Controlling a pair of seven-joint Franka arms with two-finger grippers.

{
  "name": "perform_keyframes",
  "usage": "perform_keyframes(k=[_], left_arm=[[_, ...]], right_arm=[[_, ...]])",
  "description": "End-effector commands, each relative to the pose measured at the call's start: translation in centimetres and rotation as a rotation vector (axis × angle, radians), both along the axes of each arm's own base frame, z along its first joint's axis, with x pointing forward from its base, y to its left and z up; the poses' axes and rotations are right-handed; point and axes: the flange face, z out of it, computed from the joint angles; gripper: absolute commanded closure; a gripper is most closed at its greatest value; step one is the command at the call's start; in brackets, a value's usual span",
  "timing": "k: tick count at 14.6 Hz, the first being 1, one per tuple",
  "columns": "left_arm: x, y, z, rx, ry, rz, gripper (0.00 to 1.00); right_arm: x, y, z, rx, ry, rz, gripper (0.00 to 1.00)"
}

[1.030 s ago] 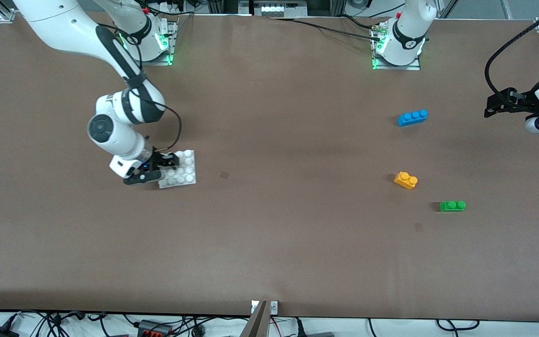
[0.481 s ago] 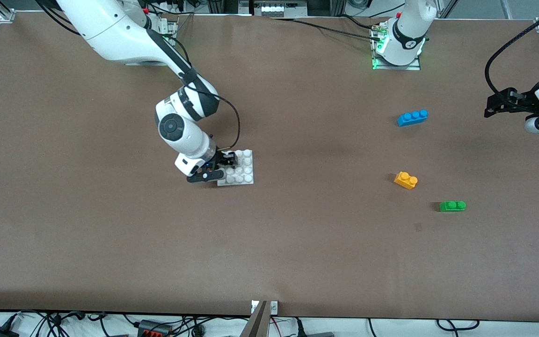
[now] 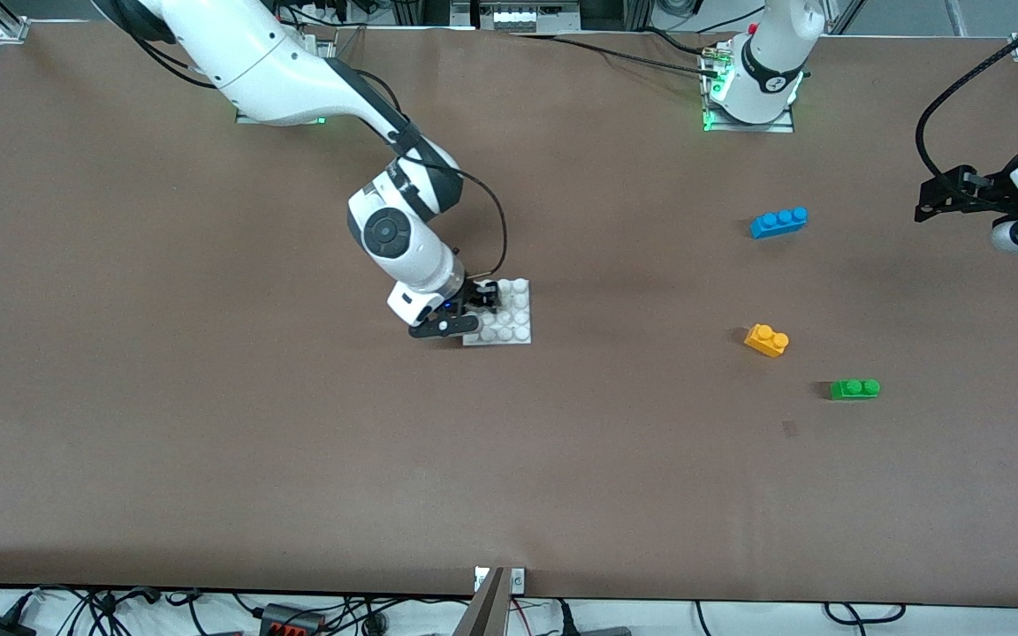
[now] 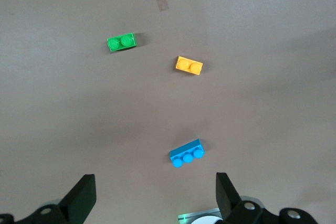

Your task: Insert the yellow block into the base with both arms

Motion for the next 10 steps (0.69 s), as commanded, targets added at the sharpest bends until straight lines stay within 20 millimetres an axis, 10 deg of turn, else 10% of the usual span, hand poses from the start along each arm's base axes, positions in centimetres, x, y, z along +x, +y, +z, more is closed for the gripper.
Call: perform_keyframes(k=[1,10], left_arm=[[0.4,0.0,0.4,-0.022,-0.002,0.000,0.00],[0.5,0.0,0.4,-0.019,-0.005,-0.008,0.00]], right_arm=[[-1.6,2.8,-1.9,0.010,0.029,-0.015,0.37],[-1.0,5.0,-1.7,0.040,0.015,-0.033,0.31]])
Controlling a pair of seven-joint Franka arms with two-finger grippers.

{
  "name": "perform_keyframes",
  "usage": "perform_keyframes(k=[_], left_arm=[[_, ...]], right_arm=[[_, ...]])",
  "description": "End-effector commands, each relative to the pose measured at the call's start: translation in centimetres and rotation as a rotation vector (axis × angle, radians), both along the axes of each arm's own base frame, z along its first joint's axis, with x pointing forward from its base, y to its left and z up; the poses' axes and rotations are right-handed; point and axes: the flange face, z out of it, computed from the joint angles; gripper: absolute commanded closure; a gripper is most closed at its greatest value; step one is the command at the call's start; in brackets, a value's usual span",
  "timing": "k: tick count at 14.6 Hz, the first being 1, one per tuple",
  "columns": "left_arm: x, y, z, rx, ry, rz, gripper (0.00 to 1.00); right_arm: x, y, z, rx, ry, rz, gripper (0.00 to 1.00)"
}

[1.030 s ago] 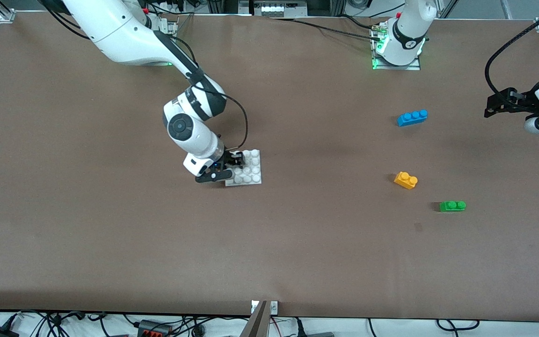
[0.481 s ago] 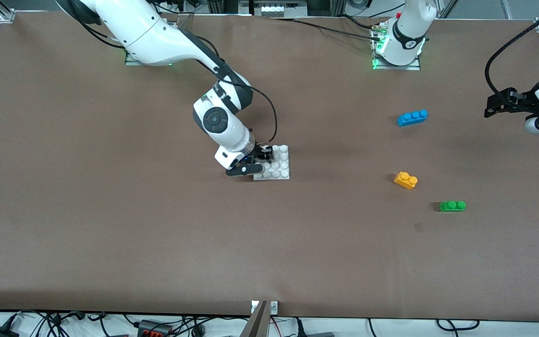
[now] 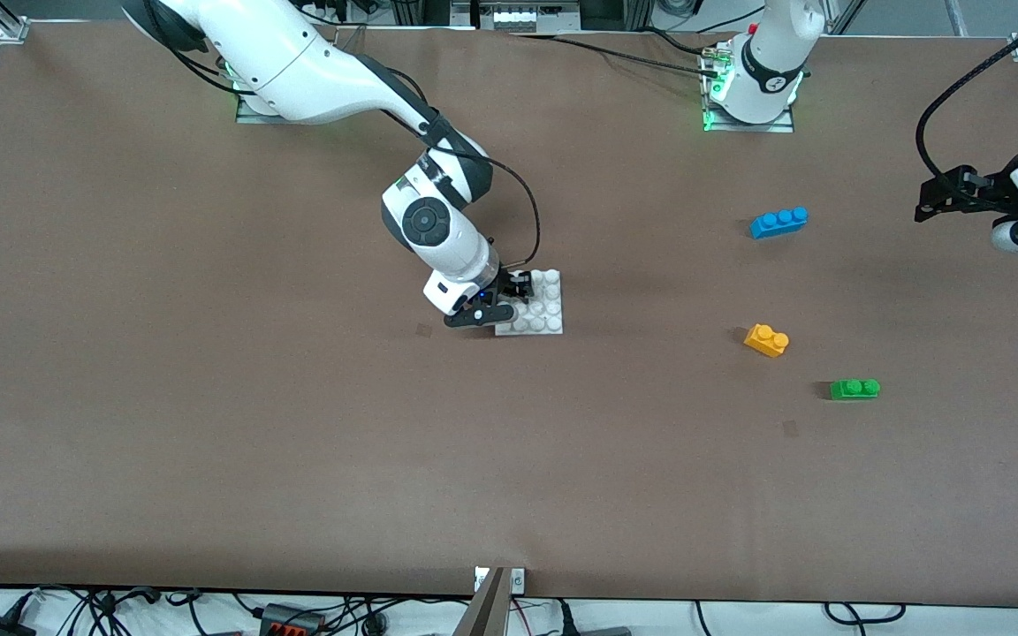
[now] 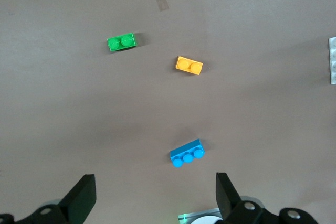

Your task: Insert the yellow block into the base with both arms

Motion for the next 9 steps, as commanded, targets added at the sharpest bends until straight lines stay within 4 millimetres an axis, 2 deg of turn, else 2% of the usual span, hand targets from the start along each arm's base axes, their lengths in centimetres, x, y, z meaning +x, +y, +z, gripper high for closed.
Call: perform_keyframes(k=[1,3,6,7,9], left_arm=[[0.5,0.0,0.4,-0.016,-0.005,-0.007,0.00],[0.8,-0.4,0.0,-0.022,0.001,-0.004,0.00],[2.9,-1.7,-2.8,-0.080,-0.004,-0.012,0.00],[4.4,-1.6,-5.7,-0.088,0.004,-0.006,0.00],[6.6,-2.6,-11.5,-0.108,0.062,-0.045,0.00]], right_arm=[[0.5,0.7,-1.2,0.013,0.002,-0.019,0.25],[0.8,0.5,-0.9,0.008,-0.001,-0.015,0.23],[2.0,-0.5,2.8,-0.013,-0.003,-0.015,0.23],[2.3,-0.9,4.3,-0.026,0.001,-0.014,0.23],[4.2,-3.5,7.8,-0.055,0.011,-0.039,0.20]])
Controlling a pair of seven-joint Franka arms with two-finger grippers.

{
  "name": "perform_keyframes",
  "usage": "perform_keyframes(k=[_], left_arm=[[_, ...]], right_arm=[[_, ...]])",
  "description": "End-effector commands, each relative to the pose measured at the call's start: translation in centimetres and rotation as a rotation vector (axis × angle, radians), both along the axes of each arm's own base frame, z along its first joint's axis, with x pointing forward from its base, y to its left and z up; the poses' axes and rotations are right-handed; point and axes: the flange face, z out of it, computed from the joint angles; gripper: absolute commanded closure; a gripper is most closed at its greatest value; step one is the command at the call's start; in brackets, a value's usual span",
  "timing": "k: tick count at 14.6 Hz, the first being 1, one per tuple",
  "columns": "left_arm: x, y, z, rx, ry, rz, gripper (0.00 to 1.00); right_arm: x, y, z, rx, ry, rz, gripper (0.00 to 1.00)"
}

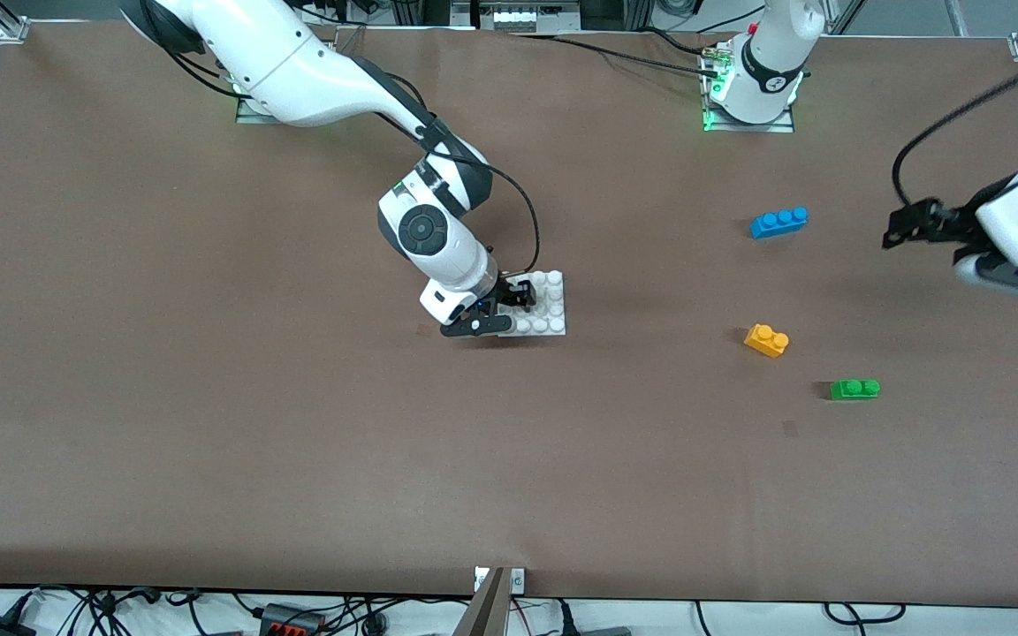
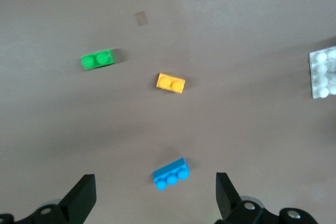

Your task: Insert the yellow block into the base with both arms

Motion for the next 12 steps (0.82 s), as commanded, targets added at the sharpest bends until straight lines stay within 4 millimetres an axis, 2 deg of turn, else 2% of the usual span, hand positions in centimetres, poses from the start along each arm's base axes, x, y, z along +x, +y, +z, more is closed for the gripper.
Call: perform_keyframes(k=[1,2,4,5,7,8,9,11,12], left_arm=[[3.6,-2.0,-7.2,-0.040,0.037,-0.153,0.00],[4.3,-2.9,-8.9,-0.046,0.007,-0.220,0.00],[5.2,-2.4,-13.3,-0.055,0.025,-0.240,0.00],[5.4,-2.9,-14.9,-0.045,0.044,-0.257,0.00],[5.7,-4.7,-18.2,-0.014,0.092,-0.408,0.00],[5.9,-4.7,-19.5,-0.022,0.099,-0.423,0.00],[6.0,-4.2,-20.3,-0.029,0.101,-0.412,0.00],[6.3,-4.6,-20.0,-0.008,0.075,-0.430,0.00],[6.4,-4.6,-20.1,-0.007,0.070,-0.430,0.00]], right_arm=[[2.2,-3.8,6.2,-0.048,0.013,-0.028,0.16],[3.0,-5.4,7.8,-0.063,0.021,-0.043,0.14],[4.0,-8.5,11.0,-0.103,0.047,-0.063,0.10],[4.6,-10.5,12.2,-0.126,0.064,-0.070,0.10],[5.9,-15.4,14.5,-0.171,0.115,-0.101,0.03],[6.2,-17.7,15.6,-0.193,0.142,-0.111,0.02],[6.6,-20.6,17.4,-0.217,0.156,-0.118,0.00],[7.1,-26.2,20.8,-0.288,0.138,-0.069,0.00],[7.0,-28.2,22.4,-0.324,0.129,-0.014,0.00]])
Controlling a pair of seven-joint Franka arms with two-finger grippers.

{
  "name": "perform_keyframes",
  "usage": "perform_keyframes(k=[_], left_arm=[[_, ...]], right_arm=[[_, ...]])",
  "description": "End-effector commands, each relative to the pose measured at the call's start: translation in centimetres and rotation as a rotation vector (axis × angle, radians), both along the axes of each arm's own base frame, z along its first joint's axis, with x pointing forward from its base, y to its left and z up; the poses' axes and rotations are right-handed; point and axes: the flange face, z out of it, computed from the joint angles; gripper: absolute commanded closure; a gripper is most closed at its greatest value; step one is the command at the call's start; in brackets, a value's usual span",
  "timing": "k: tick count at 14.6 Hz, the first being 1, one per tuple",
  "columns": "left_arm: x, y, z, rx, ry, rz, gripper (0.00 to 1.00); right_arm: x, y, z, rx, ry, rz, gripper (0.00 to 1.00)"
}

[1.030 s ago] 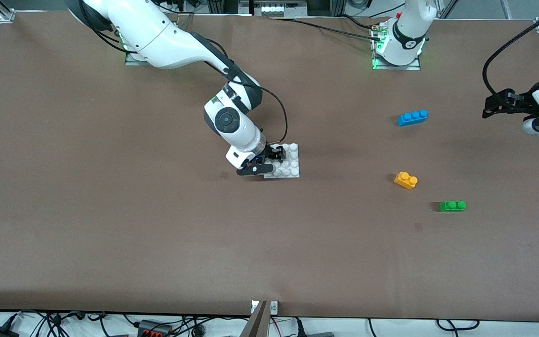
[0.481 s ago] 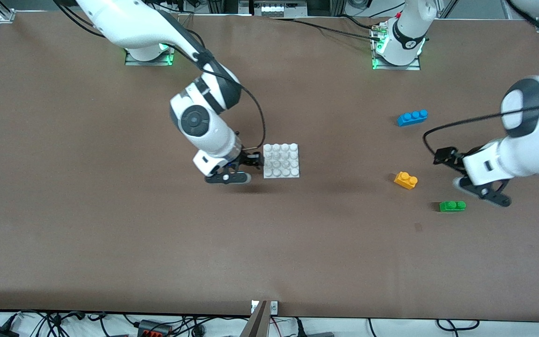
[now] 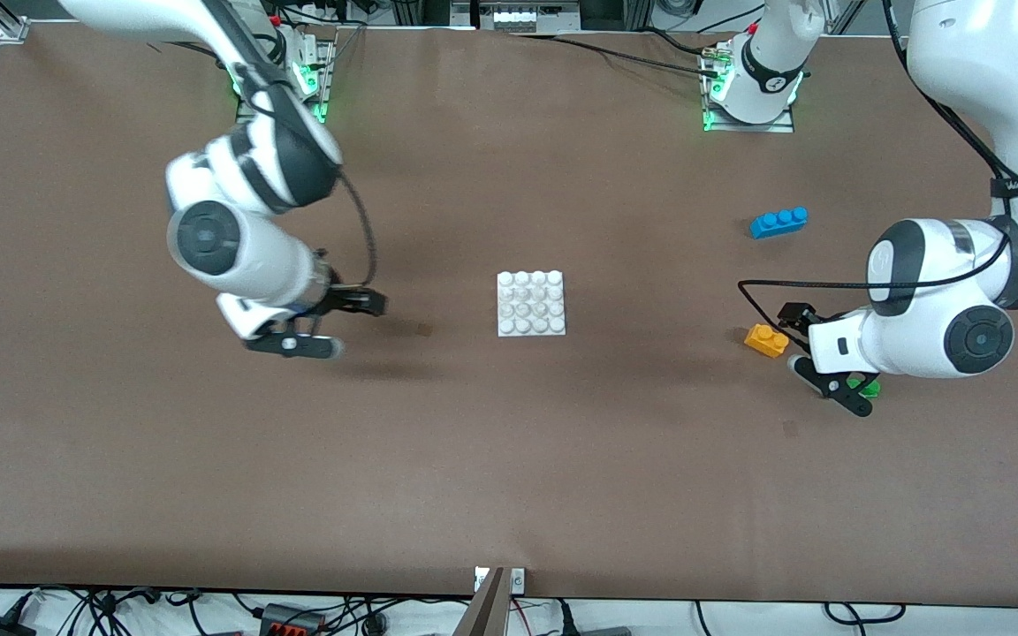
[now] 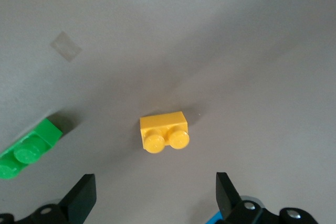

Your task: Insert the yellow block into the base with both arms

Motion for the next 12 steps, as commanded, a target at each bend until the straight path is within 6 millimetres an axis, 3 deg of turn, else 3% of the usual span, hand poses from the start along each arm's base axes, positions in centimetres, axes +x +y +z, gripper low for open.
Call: perform_keyframes(k=[1,3,4,5,6,10,12], left_arm=[[0.5,0.5,0.8,0.013,-0.036,-0.036,0.00],[0.1,1.4,-0.2,0.013,-0.070,-0.026,0.00],[-0.9,1.6,-0.9,0.011,-0.105,-0.021,0.00],[-2.3,1.7,-1.9,0.011,-0.134,-0.011,0.00],[-3.2,1.8,-2.3,0.013,-0.164,0.001,0.00],[-4.9,2.6,-4.5,0.007,-0.177,0.030,0.00],[-6.6,2.1,-5.5,0.008,-0.249,0.026,0.00]], right_arm=[[-1.2,-6.1,4.9,-0.081,0.008,0.119,0.00],[-1.1,-10.6,6.7,-0.082,0.022,0.147,0.00],[-1.1,-13.7,8.1,-0.075,0.014,0.169,0.00],[-1.1,-15.6,8.5,-0.061,0.021,0.202,0.00],[-1.4,-17.2,10.1,-0.062,-0.002,0.251,0.00],[-4.6,-22.4,16.2,-0.097,-0.076,0.245,0.00],[-8.0,-23.0,18.5,-0.099,-0.052,0.234,0.00]])
